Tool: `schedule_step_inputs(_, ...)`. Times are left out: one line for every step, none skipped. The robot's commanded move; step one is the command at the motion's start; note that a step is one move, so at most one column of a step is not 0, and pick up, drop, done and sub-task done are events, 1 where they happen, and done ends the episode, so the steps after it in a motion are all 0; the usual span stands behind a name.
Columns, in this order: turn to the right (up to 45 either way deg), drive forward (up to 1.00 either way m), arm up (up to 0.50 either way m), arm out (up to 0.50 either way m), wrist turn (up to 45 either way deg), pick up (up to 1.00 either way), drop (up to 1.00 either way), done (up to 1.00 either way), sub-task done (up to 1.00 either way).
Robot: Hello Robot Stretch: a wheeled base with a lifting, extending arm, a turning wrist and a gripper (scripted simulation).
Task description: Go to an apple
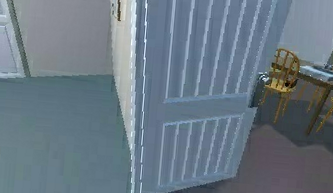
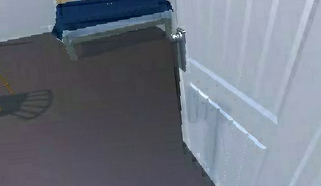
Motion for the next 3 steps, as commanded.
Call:
schedule_step_inputs(24.0, 0.00, 0.00, 0.00, 0.0, 0.00, 0.00, 0.00, 0.00)
schedule_step_inputs(0.0, 0.20, 0.00, 0.00, 0.0, 0.00, 0.00, 0.00, 0.00)
schedule_step_inputs(-45.0, 0.00, 0.00, 0.00, 0.0, 0.00, 0.00, 0.00, 0.00)
